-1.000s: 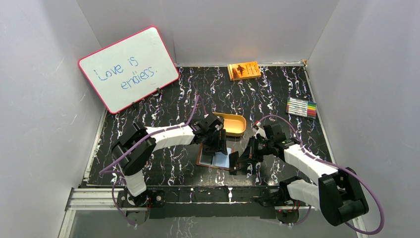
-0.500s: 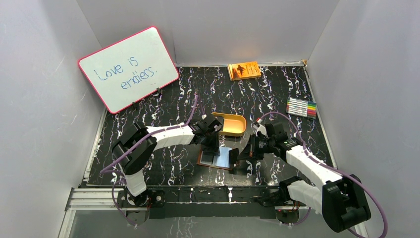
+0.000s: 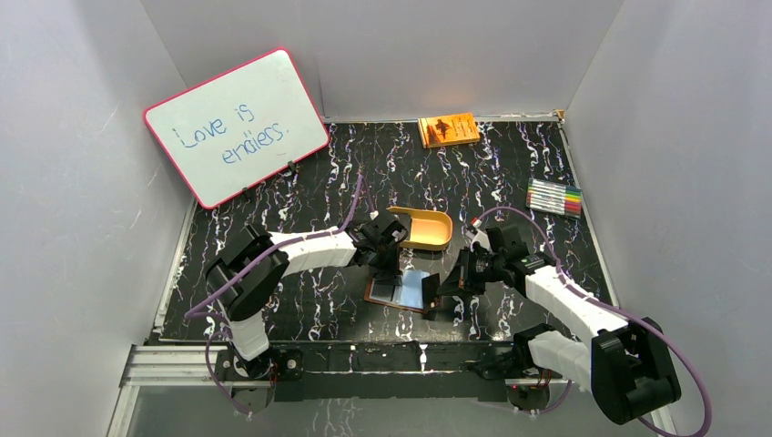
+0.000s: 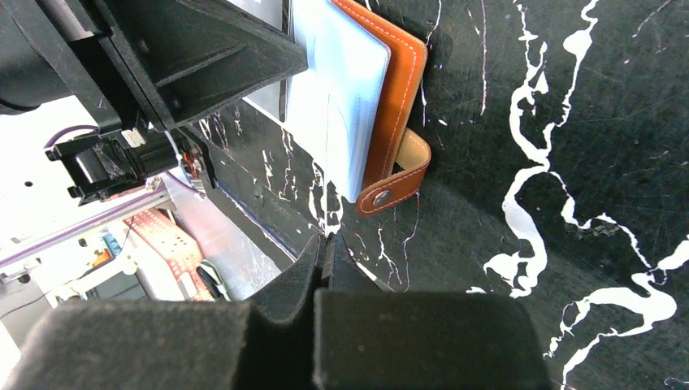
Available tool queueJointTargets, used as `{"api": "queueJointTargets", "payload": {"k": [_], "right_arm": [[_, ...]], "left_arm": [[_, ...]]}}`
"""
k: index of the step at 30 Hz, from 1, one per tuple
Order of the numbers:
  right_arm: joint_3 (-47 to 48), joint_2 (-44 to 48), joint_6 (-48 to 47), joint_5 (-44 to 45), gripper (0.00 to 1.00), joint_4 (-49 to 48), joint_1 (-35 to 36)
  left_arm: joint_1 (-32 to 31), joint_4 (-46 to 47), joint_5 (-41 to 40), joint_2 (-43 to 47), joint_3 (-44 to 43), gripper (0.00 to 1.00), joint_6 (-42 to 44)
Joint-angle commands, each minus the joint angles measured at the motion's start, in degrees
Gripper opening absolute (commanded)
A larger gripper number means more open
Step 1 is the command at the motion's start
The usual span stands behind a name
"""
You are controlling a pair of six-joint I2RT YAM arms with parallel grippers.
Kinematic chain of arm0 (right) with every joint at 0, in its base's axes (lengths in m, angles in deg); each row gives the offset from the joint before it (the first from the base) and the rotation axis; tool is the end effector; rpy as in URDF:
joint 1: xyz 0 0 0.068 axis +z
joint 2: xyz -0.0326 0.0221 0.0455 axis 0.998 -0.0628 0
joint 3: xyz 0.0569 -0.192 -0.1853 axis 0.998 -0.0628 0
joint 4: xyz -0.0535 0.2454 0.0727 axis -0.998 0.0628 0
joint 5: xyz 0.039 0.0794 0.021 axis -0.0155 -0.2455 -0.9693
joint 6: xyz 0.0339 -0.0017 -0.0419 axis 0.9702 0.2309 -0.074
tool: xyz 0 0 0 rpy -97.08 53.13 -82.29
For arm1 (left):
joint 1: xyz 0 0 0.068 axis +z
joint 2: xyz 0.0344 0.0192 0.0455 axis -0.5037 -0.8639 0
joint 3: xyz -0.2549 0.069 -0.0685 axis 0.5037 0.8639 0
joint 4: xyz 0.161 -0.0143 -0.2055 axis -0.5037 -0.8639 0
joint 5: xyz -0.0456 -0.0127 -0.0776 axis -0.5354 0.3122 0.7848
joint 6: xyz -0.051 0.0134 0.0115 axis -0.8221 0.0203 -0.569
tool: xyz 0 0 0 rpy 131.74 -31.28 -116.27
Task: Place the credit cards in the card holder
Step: Turn over the card slot in the card holder.
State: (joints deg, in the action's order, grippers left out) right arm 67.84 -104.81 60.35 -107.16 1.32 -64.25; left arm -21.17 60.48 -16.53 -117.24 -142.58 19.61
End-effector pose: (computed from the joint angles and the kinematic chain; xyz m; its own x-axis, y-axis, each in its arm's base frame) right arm 0.1669 0.0898 0.1735 -0.9668 0.1446 -0.2105 -0.0561 0.6837 0.7276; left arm 0.2195 -0.2820 0.1578 -0.9549 0.0022 -0.2968 0.1530 0.8604 -0.4860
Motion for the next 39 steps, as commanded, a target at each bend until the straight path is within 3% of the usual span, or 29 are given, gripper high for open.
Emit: {"api": "queueJointTargets", "payload": {"k": [1, 17, 27, 39], "right_arm": [[0.5, 0.1, -0.5, -0.5, 0.00, -0.7, 0.2], [0.9, -4.8, -3.6, -3.2, 0.00, -2.8, 0.5], [3.6, 3.1, -3.6, 6.2, 0.00, 0.7, 0.5], [3.3, -2.1, -4.5, 1.1, 0.00, -1.4, 0.5]], "left_arm": [[-0.2, -3.0, -3.2, -2.8, 3.4, 0.00, 0.5], [-0.1, -1.9, -1.8, -3.3, 3.8, 0.00, 0.2], [0.3, -1.4, -1.6, -3.0, 4.8, 0.00, 0.3], [0.4, -1.0, -0.8, -2.8, 4.7, 0.00, 0.1]]}}
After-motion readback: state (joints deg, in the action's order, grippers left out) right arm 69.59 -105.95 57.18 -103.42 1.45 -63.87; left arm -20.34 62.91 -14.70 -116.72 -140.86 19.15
